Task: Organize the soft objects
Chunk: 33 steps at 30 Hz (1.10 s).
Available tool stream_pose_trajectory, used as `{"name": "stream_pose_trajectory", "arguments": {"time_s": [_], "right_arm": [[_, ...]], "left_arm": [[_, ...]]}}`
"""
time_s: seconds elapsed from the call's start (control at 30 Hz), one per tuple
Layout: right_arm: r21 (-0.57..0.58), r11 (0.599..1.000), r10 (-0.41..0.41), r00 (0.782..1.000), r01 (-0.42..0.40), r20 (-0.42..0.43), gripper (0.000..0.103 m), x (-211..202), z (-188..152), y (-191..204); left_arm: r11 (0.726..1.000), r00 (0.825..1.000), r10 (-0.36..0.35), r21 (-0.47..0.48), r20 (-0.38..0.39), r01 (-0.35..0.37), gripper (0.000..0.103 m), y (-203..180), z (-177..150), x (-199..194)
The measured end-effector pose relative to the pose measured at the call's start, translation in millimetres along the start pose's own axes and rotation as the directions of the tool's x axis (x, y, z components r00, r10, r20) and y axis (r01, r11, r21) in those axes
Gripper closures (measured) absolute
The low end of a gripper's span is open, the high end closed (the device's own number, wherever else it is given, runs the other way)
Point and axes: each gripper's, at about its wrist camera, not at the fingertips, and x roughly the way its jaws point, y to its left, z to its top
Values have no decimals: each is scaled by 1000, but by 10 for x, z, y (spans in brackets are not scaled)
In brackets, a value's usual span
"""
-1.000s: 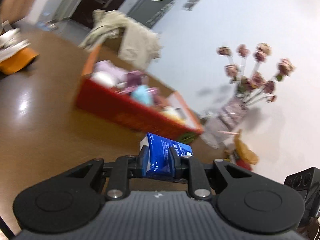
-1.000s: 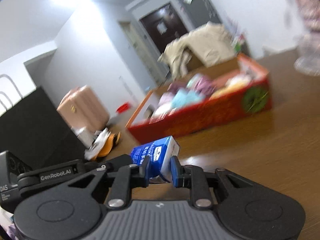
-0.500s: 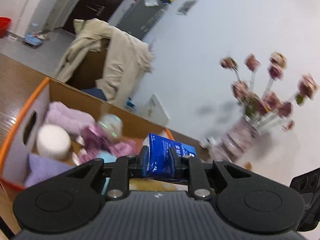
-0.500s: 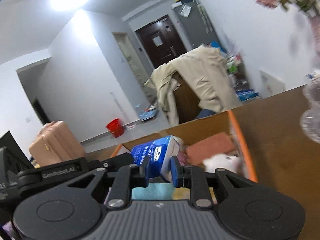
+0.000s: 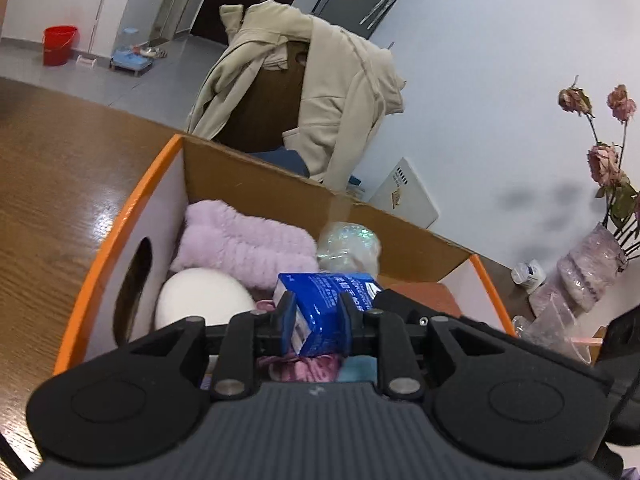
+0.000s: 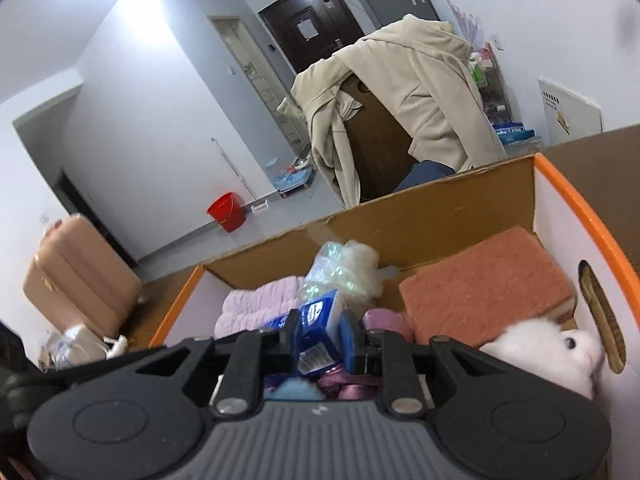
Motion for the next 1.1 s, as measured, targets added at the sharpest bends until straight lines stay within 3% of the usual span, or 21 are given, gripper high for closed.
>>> {"name": "stream_pose_trajectory", "arguments": {"time_s": [0.13, 0.27, 0.37, 0.43, 0.47, 0.53, 0.57, 0.6, 0.7, 0.8, 0.87, 1.0, 1.1], "right_arm": [[-50, 998, -31, 1000, 31, 3, 80, -91, 41, 121], [-112, 991, -66, 996, 72, 54, 75, -521, 92, 288], [-158, 980, -106, 990, 120, 95, 72, -918, 118, 366], [-190, 968, -142, 982, 165, 127, 61, -1199, 83, 406], [-214, 957, -165, 976, 194, 144, 58, -1342, 51, 416], [-267, 926, -226, 958, 268, 178, 40, -1585, -46, 411], [-295, 904, -260, 945, 310, 197, 36, -1712, -111, 391], [-314, 885, -289, 934, 345, 210, 32, -1817, -177, 379], [-319, 863, -338, 917, 392, 213, 29, -2054, -340, 344], [-296, 872, -335, 916, 390, 220, 24, -2211, -440, 369], [-286, 870, -335, 907, 401, 253, 16, -2280, -501, 419], [-276, 863, -315, 877, 423, 363, 4, -2410, -730, 520], [-274, 861, -288, 855, 428, 432, 2, -2481, -971, 568]], "left_arm": [[1000, 1000, -16, 15, 7, 16, 77, -12, -2, -138], [995, 998, -41, 96, 45, 36, 76, -164, 18, -508], [984, 996, -32, 178, 86, 16, 69, -265, 1, -856], [971, 993, -13, 240, 115, -15, 65, -311, -55, -1067], [963, 991, 0, 269, 132, -36, 60, -328, -94, -1157], [943, 986, 37, 321, 163, -89, 46, -339, -189, -1309], [929, 981, 68, 347, 181, -128, 35, -335, -245, -1370], [909, 974, 101, 379, 202, -172, 30, -334, -314, -1429], [876, 963, 125, 430, 238, -220, 19, -340, -444, -1546], [897, 962, 94, 398, 256, -193, 14, -320, -502, -1677], [894, 953, 87, 399, 290, -204, 10, -331, -547, -1759], [901, 925, 45, 385, 377, -200, 7, -323, -706, -1960], [908, 900, 0, 377, 436, -183, 7, -301, -903, -2105]]}}
